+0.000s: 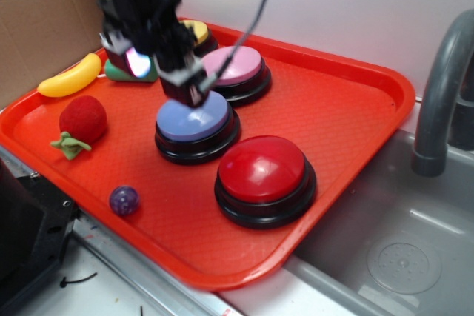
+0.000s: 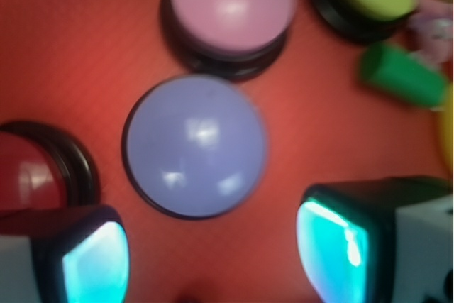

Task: Push the purple button.

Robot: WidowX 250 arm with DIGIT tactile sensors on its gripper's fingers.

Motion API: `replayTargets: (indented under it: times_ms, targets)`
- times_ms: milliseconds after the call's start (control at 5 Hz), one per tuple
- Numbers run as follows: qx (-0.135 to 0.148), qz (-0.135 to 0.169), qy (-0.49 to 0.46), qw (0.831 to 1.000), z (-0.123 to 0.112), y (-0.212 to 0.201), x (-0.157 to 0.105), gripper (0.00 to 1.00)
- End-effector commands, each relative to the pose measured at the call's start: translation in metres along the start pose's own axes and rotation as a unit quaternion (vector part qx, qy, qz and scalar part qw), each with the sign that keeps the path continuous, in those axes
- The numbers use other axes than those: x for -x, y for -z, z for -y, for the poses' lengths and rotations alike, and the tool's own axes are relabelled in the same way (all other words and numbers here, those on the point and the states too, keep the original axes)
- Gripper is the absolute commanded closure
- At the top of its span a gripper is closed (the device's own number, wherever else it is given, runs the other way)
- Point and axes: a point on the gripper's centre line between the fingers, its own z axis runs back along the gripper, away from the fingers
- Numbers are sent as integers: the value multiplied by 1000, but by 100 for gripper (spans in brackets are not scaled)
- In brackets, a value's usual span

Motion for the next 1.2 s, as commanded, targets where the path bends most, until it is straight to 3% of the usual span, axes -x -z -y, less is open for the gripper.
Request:
replayTargets:
  times_ms: [0,200,600,1000]
  targets:
    - [38,-6,21,999,10,33,-27,0]
    - [30,-20,29,999,12,39,-28,0]
    - [21,10,33,999,-14,-33,-21,0]
    - [29,5,7,1000,-28,-76,-15,0]
